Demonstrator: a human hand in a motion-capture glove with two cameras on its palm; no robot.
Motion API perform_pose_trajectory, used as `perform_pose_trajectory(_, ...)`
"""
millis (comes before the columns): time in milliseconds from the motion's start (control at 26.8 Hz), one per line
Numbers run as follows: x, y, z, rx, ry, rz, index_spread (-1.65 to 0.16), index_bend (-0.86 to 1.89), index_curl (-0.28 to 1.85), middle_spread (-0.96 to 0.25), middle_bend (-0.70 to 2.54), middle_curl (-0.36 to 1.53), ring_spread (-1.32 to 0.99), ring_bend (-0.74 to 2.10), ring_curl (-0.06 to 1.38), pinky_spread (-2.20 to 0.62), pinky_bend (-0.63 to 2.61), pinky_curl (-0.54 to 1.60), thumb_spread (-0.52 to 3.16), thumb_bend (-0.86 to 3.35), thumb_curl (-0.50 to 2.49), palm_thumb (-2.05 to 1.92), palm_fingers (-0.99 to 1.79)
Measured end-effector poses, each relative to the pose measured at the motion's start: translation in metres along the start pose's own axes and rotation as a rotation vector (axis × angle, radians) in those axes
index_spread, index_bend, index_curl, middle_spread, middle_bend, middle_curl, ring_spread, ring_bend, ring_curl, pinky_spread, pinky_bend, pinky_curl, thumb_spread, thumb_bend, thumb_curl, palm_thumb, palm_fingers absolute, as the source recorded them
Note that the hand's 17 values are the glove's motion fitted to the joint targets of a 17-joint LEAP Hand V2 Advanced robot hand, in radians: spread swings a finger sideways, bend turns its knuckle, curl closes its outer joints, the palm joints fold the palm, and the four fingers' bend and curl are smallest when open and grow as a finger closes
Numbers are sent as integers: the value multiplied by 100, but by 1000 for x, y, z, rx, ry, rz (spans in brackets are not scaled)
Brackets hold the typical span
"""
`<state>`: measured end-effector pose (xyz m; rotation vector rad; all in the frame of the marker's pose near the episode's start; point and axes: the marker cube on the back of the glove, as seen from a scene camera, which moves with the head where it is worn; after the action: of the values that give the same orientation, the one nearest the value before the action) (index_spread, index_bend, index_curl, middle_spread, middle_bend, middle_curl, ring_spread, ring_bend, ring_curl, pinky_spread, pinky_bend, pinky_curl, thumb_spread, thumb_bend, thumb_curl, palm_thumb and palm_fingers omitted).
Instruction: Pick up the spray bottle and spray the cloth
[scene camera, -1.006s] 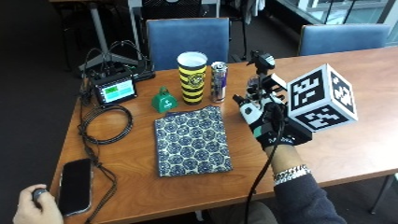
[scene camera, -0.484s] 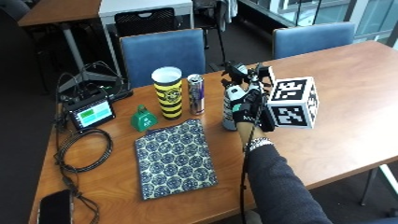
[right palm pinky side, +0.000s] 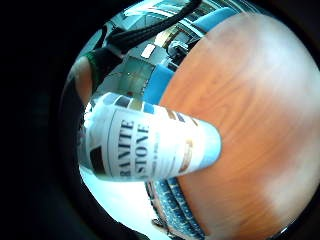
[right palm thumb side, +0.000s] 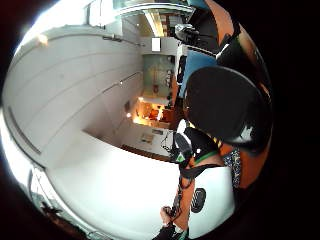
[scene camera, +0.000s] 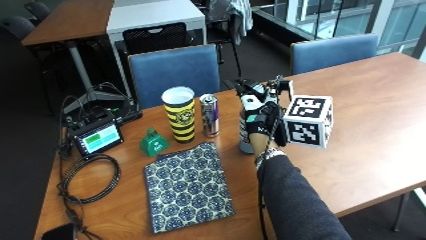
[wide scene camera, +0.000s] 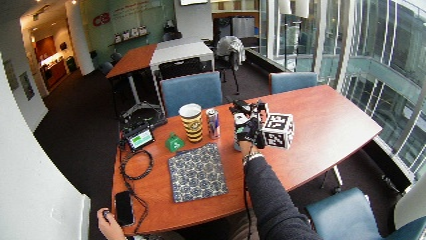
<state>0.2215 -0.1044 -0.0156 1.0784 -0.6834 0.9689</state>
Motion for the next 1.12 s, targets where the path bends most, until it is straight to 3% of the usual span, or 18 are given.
perform_pose_trajectory(298,1,-4,12,-8,-20,-126,-31,19,37,-23,53,47,-17,48,38,8,9,19,91,-7,32,67,117)
perform_pose_trajectory(522,-18,-10,13,27,48,-282,-29,32,43,-23,57,50,-21,47,41,-12,24,25,97,-5,30,58,142)
perform_pose_trajectory(820,-70,-18,17,18,-31,-425,-28,38,48,-24,58,50,-22,49,43,-26,40,33,101,-3,31,55,147)
perform_pose_trajectory(1118,-76,-18,10,26,-64,-427,-28,42,50,-24,61,50,-22,52,44,-31,44,36,103,-3,31,54,146)
